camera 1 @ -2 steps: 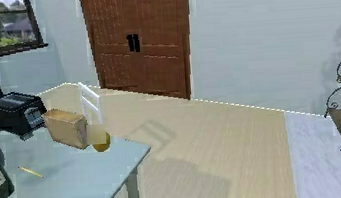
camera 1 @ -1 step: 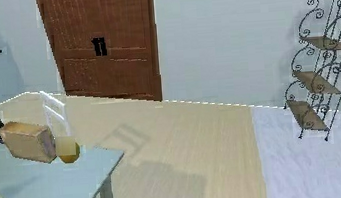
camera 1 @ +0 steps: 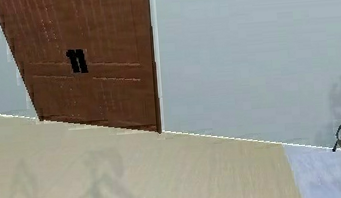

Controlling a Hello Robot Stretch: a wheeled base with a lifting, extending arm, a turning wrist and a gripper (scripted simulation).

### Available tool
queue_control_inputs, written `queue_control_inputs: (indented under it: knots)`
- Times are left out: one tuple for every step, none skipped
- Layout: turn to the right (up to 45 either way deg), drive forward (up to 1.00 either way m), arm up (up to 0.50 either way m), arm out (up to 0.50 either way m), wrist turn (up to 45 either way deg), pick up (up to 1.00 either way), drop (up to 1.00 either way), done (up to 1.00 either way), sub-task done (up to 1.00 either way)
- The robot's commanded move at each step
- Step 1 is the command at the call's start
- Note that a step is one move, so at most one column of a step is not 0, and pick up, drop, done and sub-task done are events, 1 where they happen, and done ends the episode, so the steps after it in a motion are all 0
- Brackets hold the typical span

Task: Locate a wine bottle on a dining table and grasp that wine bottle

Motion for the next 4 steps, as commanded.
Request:
queue_control_inputs:
  knots:
    - [-21.0,0.00,0.00,0.00,0.0,0.00,0.00,0.00,0.00]
    - [0.0,0.20,0.00,0.00,0.0,0.00,0.00,0.00,0.00]
    - [-24.0,0.00,0.00,0.00,0.0,0.00,0.00,0.00,0.00]
    - [0.0,0.60,0.00,0.00,0.0,0.00,0.00,0.00,0.00]
